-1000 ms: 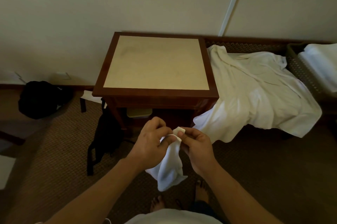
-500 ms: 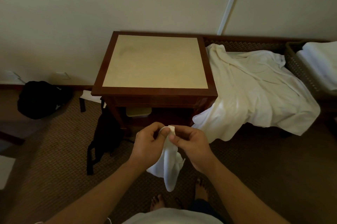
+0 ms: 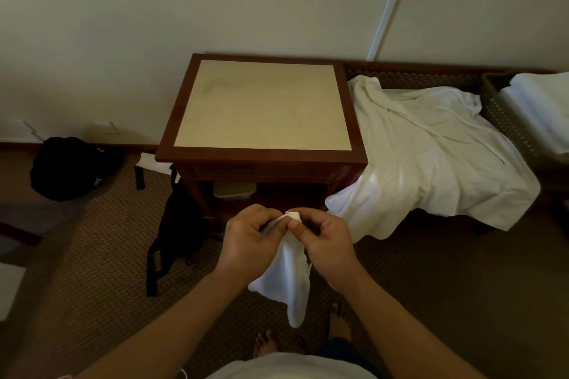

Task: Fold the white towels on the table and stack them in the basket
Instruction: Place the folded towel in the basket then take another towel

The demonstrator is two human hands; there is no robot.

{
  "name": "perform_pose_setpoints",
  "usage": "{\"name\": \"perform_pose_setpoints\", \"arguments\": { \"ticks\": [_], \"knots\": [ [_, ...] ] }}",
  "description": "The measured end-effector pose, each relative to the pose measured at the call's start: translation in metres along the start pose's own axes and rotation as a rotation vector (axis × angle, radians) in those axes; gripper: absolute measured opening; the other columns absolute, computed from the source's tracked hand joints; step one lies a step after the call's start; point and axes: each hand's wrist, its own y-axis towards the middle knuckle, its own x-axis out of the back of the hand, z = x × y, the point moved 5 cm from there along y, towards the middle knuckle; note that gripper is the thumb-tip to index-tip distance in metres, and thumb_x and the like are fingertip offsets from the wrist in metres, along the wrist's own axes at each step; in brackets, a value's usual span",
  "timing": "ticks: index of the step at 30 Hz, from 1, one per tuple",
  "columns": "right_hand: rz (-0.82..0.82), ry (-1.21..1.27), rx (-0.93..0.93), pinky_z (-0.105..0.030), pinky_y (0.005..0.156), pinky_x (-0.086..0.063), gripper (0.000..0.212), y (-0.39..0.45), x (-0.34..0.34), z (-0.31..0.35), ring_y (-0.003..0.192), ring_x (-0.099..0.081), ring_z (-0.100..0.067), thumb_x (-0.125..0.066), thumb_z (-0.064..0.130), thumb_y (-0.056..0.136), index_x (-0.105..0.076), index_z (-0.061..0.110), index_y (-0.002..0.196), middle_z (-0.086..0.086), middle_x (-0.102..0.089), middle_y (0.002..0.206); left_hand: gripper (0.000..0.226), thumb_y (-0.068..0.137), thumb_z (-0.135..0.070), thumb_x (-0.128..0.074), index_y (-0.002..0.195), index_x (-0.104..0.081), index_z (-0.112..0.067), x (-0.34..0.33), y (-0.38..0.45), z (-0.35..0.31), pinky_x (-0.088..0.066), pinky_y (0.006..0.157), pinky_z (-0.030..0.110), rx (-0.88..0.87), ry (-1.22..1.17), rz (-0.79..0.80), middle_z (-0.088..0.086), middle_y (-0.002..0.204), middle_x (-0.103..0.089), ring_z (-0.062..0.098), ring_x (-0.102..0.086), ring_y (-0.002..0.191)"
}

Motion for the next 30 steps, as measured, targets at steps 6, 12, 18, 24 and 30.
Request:
{"name": "perform_pose_setpoints", "arguments": {
  "ticks": [6, 12, 18, 24, 30],
  "knots": [
    [0.04, -0.066, 0.038, -0.032, 0.086, -0.059, 0.017, 0.003, 0.003, 0.003, 0.1, -0.072, -0.016, -0.062, 0.01, 0.1, -0.075, 0.015, 0.109, 0.001, -0.076, 0.102, 0.008, 0.091, -0.029, -0.077, 0.094, -0.079, -0.022, -0.002, 0.001, -0.001, -0.059, 0.067, 0.035, -0.011, 0.002, 0.015, -0.013, 0.082, -0.068, 0.013, -0.068, 0.082],
    [0.037, -0.236, 0.079, -0.026, 0.081, -0.057, 0.013, 0.015, 0.019, 0.017, 0.095, -0.068, -0.013, -0.057, 0.015, 0.103, -0.069, 0.019, 0.102, 0.004, -0.071, 0.096, 0.012, 0.097, -0.029, -0.068, 0.104, -0.077, -0.027, -0.018, 0.008, 0.009, -0.061, 0.084, 0.047, 0.298, -0.322, 0.241, -0.004, 0.1, -0.075, 0.019, -0.072, 0.095],
    [0.061, -0.61, 0.308, -0.011, 0.079, -0.044, 0.011, 0.024, 0.04, 0.058, 0.094, -0.06, -0.007, -0.06, 0.008, 0.099, -0.064, 0.018, 0.102, 0.009, -0.065, 0.096, 0.013, 0.096, -0.021, -0.07, 0.095, -0.077, -0.032, -0.036, 0.004, 0.027, -0.058, 0.082, 0.042, 0.211, -0.241, 0.38, -0.014, 0.099, -0.065, 0.017, -0.066, 0.09],
    [0.093, -0.803, 0.517, -0.006, 0.084, -0.041, 0.009, 0.021, 0.039, 0.088, 0.097, -0.058, 0.001, -0.063, 0.006, 0.097, -0.066, 0.011, 0.104, 0.009, -0.064, 0.097, 0.024, 0.098, -0.031, -0.065, 0.114, -0.078, -0.019, -0.052, 0.004, 0.024, -0.054, 0.095, 0.03, 0.004, -0.096, 0.234, -0.012, 0.152, -0.046, 0.005, -0.06, 0.111],
    [0.106, -0.781, 0.486, -0.006, 0.082, -0.039, 0.009, 0.013, 0.034, 0.088, 0.093, -0.057, 0.003, -0.06, 0.012, 0.096, -0.066, 0.014, 0.102, 0.014, -0.062, 0.095, 0.02, 0.104, -0.035, -0.056, 0.095, -0.068, -0.022, -0.057, 0.009, 0.029, -0.051, 0.079, 0.036, -0.105, 0.037, 0.102, -0.027, 0.086, -0.05, 0.002, -0.051, 0.083]
  ]
}}
